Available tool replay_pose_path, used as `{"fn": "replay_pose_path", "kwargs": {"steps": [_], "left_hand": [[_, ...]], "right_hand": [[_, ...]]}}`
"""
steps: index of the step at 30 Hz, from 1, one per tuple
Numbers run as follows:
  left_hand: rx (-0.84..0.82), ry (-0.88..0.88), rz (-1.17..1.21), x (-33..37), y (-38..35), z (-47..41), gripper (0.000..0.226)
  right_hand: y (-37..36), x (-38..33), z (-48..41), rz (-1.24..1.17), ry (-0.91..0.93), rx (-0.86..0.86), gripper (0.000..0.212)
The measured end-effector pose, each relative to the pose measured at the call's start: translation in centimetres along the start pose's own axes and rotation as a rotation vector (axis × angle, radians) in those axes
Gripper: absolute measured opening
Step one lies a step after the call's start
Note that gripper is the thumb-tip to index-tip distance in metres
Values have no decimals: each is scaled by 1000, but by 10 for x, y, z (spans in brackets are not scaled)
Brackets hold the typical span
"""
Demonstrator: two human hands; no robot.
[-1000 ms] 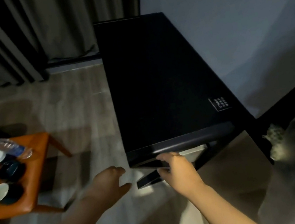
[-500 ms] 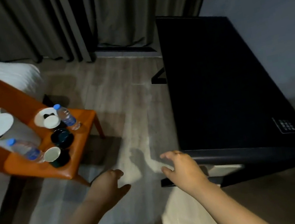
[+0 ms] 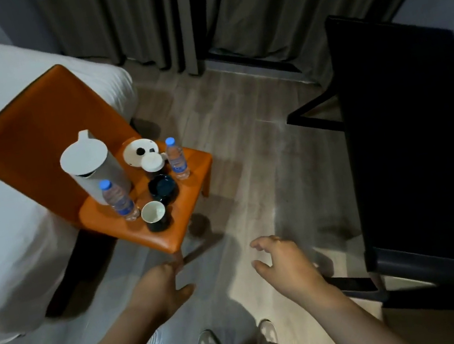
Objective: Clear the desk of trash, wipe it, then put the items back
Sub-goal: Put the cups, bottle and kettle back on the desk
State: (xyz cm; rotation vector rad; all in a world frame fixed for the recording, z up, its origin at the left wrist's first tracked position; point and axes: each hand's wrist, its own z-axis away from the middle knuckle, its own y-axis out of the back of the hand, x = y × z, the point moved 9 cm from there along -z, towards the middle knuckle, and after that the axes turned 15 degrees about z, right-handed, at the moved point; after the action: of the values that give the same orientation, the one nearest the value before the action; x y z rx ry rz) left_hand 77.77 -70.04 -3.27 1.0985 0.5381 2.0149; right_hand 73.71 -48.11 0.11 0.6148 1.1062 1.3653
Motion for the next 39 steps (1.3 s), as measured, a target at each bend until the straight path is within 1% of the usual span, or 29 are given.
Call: {"fn": "replay_pose_path", "kwargs": {"steps": [5, 12, 18, 24, 26, 29, 31, 35, 39], "left_hand": [[36, 49, 4, -32, 8, -19, 54], [81, 188, 58, -67, 17, -56, 61], [96, 313, 119, -91, 12, -98, 63], [167, 407, 208, -129, 5, -150, 69], [174, 438, 226, -145, -1, -165, 73], [197, 466, 264, -169, -10, -191, 86], [228, 454, 292, -183, -15, -209, 91], [341, 372, 379, -212, -27, -249, 85], [424, 305, 451, -239, -42, -284, 101]], "right_hand": [[-11, -16, -31, 32, 24, -44, 41], [-20, -20, -84, 3, 47, -70, 38], [-32, -18, -154, -32, 90, -130, 36], [-61, -29, -234, -20, 143, -187, 37], [-73, -35, -257, -21, 154, -198, 38], [-95, -44, -291, -49, 149, -199, 38], [-112, -48, -315, -70, 130, -191, 39], [-148, -55, -362, -114, 126, -156, 42], [-184, -59, -406, -135, 100, -113, 49]]}}
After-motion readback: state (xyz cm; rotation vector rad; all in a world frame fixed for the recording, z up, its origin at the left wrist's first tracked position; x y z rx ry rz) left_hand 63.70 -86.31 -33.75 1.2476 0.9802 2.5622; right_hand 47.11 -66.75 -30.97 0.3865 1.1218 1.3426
